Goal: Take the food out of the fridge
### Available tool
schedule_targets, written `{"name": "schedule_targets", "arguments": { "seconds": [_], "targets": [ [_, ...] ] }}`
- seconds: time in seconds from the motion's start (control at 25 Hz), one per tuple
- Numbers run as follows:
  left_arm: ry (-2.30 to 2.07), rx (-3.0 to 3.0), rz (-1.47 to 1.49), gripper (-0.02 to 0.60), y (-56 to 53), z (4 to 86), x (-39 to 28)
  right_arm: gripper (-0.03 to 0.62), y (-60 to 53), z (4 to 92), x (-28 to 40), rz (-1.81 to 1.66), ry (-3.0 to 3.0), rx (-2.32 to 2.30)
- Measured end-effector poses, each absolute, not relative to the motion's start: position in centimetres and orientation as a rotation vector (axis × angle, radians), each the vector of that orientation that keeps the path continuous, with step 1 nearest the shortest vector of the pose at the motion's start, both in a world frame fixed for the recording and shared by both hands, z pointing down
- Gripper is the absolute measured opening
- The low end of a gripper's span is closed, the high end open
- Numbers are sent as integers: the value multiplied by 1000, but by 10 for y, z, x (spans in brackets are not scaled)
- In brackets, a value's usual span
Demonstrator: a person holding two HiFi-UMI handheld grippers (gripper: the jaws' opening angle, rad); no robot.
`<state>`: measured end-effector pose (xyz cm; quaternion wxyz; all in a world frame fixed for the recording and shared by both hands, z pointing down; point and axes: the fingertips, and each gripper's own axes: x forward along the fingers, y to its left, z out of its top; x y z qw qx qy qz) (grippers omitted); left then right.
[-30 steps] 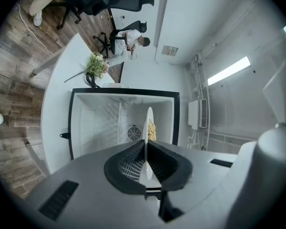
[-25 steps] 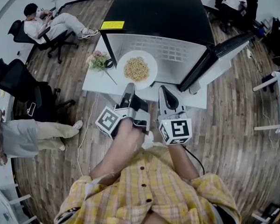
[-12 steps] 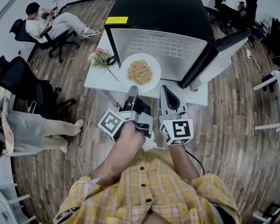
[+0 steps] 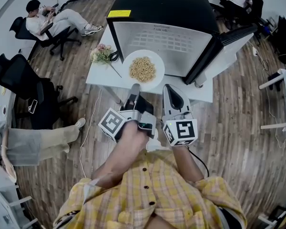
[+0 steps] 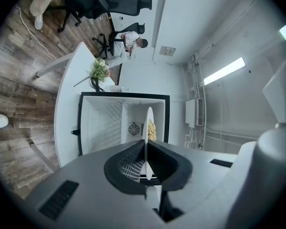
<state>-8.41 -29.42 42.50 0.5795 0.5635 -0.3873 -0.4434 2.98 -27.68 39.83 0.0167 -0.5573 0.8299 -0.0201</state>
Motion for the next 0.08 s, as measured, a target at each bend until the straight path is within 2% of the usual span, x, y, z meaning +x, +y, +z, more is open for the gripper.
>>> {"name": "schedule_targets", "arguments": {
  "seconds": [0.08],
  "targets": [
    [-905, 1321, -1038, 17, -296, 422, -87, 7, -279, 397, 27, -64, 2578, -1736]
  ]
}}
